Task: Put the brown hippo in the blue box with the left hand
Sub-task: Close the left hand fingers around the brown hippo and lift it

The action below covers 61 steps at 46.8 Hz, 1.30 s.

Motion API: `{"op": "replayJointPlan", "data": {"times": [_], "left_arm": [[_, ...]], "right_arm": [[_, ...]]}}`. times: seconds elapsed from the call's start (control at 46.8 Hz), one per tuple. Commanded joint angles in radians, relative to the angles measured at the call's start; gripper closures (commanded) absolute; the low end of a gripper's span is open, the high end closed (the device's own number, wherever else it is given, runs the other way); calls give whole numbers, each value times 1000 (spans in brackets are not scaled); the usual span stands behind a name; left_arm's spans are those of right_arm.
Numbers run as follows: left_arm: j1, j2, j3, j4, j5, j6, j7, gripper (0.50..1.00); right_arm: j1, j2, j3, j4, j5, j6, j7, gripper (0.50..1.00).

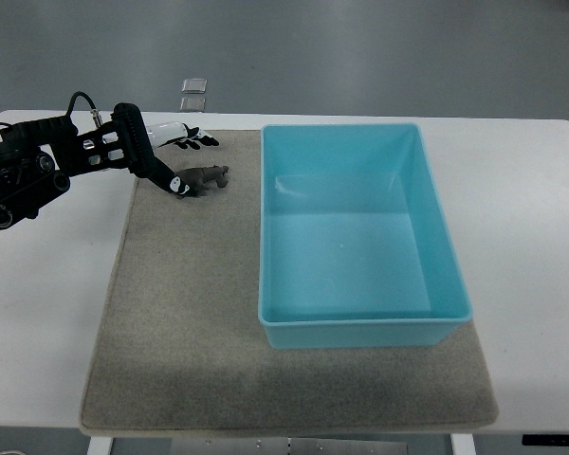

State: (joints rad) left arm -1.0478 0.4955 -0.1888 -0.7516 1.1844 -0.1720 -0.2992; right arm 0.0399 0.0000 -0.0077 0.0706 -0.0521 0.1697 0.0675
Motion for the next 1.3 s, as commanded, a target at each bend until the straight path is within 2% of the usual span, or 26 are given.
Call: {"op": "replayJointPlan", "data": {"times": [0.0, 0.171, 0.492, 0.855, 0.984, 1.112, 1.283], "left_arm": [[0, 0, 0, 5, 0, 2, 0, 649], [0, 0, 0, 17, 1, 2, 0, 681], [-1, 2, 0, 17, 1, -1, 0, 791], [-3, 2, 46, 18, 0, 6, -1, 795], [-3, 2, 49, 20, 1, 8, -1, 829], [-4, 3, 49, 20, 1, 8, -1, 840], [-3, 2, 49, 20, 1, 8, 0, 891]], "right_arm": [[0, 0, 0, 0, 0, -1, 0, 564], [0, 0, 0, 0, 0, -1, 0, 564], [0, 0, 0, 0, 0, 1, 0, 564], [0, 0, 0, 0, 0, -1, 0, 564], [0, 0, 0, 0, 0, -1, 0, 564], [0, 0, 0, 0, 0, 1, 0, 564], [0, 0, 0, 0, 0, -1, 0, 564]]}}
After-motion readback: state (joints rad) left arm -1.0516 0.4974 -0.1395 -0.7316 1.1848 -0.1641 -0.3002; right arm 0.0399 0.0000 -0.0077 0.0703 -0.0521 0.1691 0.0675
